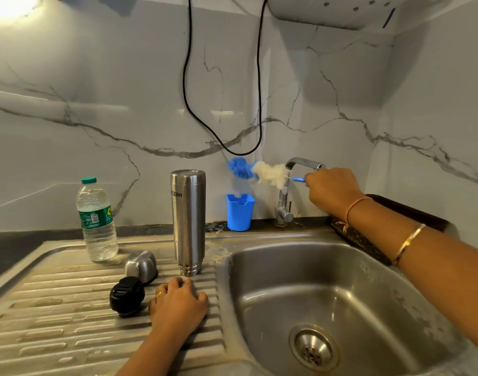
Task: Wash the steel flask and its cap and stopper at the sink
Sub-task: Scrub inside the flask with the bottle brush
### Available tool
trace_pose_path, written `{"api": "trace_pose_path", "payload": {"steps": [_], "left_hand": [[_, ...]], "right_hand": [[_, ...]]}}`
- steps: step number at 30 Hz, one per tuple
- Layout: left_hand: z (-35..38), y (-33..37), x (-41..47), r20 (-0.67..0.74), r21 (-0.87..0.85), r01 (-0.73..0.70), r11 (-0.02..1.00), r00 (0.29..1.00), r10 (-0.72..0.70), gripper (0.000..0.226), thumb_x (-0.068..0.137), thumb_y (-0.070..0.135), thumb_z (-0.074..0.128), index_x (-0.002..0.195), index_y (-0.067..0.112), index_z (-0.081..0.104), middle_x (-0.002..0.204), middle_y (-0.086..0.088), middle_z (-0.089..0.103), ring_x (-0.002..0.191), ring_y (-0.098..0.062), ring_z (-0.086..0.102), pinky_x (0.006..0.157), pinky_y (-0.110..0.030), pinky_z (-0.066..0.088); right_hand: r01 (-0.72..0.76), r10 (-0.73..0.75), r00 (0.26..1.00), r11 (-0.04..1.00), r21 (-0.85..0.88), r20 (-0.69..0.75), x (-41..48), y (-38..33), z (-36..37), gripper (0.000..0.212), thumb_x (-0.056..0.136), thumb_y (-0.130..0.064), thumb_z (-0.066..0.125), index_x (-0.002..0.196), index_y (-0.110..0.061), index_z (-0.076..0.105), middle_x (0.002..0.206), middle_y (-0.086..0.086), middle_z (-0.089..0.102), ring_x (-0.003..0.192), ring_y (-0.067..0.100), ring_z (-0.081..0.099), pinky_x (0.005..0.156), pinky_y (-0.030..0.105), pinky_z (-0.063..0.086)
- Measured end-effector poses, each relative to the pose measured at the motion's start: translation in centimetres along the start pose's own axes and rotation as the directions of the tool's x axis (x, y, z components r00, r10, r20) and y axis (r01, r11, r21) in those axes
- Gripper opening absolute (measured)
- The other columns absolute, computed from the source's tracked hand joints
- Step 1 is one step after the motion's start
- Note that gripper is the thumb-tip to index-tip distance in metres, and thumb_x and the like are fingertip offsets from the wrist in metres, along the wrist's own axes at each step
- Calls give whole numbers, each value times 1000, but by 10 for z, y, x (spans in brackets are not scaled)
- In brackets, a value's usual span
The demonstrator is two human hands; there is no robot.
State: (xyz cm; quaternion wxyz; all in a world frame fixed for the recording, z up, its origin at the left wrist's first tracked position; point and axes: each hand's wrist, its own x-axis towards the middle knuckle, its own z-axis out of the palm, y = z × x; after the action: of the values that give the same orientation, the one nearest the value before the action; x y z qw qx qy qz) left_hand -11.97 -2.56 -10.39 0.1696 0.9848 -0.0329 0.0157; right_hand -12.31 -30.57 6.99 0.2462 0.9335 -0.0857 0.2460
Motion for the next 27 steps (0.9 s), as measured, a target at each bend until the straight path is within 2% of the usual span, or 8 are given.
{"api": "trace_pose_path", "payload": {"steps": [3,6,8,14,18,22,24,27], "left_hand": [[1,-1,0,-20,-7,1,1000,1000,-1,50,95,45,35,140,23,38,147,-1,34,134,-24,31,108,-38,29],[3,-1,1,-62,-56,10,998,998,-13,56,93,43,40,144,21,32,146,-3,36,133,-25,35,107,-38,32],[4,1,0,-108,-129,2,992,994,-16,63,92,40,44,147,18,24,146,-5,35,133,-25,36,107,-39,33],[0,7,-1,-315,-387,-82,919,948,-48,75,90,32,57,151,14,17,147,-13,34,134,-29,33,109,-42,31],[-4,16,-3,-367,-452,-96,887,926,-87,87,91,31,59,152,10,1,157,-13,15,145,-28,14,116,-42,19],[-5,25,1,-366,-471,-96,877,926,-95,98,90,32,61,150,11,-14,160,-11,-2,146,-28,4,116,-42,16],[-8,29,9,-355,-513,-82,854,927,-125,104,88,33,64,149,14,-18,159,-12,-1,146,-30,8,115,-43,18],[-16,38,25,-341,-590,-47,806,919,-197,117,79,35,75,149,20,-18,156,-14,12,142,-33,21,114,-48,24]], "right_hand": [[-18,16,999,999,43,46,-15,-3,10,25,97,-20,39,106,-18,63,63,-3,42,57,12,43,54,24,34],[-86,73,995,979,183,73,-38,-3,24,23,97,-22,41,105,-18,62,64,-4,43,60,13,48,54,25,37],[-160,135,986,942,294,102,-56,-3,30,23,98,-23,40,106,-19,60,65,-5,44,58,14,46,50,26,33],[-292,159,950,760,581,269,-106,-12,52,20,100,-31,39,102,-20,57,90,5,62,72,22,50,64,30,37],[-369,115,912,647,667,394,-124,-19,69,21,99,-33,39,89,-22,55,83,-1,64,75,21,63,69,36,51],[-381,102,910,586,715,401,-128,-26,68,24,99,-32,38,92,-18,55,88,3,64,81,26,61,71,37,47],[-396,103,907,534,747,408,-129,-29,66,24,99,-31,39,91,-15,55,85,5,62,80,28,59,67,36,43],[-431,122,899,421,799,420,-132,-31,63,25,98,-30,41,89,-12,57,79,5,60,74,27,58,62,34,41]]}}
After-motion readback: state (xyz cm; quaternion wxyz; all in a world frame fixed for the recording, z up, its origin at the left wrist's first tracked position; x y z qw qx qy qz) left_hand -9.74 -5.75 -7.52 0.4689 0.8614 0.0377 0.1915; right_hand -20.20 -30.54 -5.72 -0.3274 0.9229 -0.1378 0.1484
